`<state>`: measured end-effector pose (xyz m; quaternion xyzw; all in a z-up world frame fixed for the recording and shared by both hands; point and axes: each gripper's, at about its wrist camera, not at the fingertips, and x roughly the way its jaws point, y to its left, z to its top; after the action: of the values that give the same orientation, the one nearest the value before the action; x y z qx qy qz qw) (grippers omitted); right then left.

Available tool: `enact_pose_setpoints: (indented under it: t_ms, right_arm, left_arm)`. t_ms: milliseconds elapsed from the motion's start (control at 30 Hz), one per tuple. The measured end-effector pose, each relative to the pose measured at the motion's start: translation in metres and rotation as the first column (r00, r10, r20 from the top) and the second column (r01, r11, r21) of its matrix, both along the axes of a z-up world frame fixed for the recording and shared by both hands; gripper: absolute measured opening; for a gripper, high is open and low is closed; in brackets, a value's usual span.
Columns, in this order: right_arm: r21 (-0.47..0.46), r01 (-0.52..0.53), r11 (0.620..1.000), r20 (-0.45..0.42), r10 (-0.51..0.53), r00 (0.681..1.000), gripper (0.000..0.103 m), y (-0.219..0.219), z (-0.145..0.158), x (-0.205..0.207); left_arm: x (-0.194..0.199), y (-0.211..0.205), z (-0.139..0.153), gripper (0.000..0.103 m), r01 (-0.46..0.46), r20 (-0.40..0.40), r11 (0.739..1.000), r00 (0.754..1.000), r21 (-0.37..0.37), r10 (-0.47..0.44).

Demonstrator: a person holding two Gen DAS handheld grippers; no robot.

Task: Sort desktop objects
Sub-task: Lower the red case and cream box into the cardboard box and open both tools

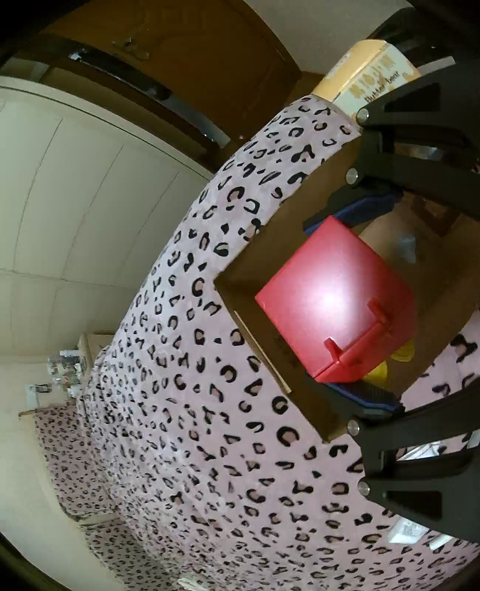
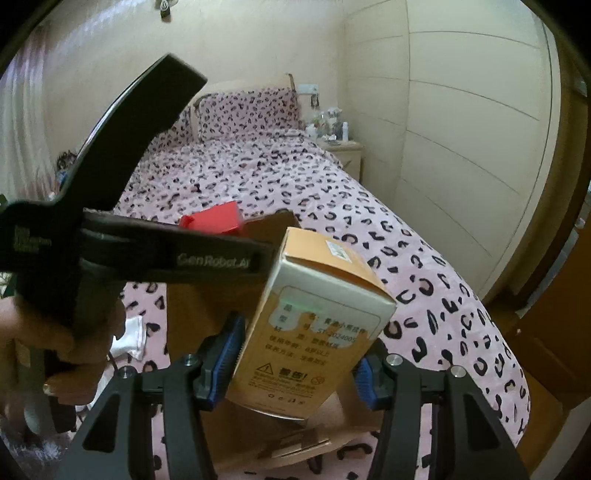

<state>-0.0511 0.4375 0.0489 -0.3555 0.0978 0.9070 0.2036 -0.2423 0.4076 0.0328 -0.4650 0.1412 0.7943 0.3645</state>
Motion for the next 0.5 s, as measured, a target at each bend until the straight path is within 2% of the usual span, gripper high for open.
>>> enact_pose_setpoints:
  t_ms: [500]
  right_arm:
    - [-0.032, -0.022, 0.999, 0.116, 0.025, 0.993, 0.055, 0.005, -0.052, -0.026]
  left_arm:
    - [-0.013, 0.011, -0.036, 0.073, -0.006, 0.024, 1.0, 1.0, -0.027, 0.007]
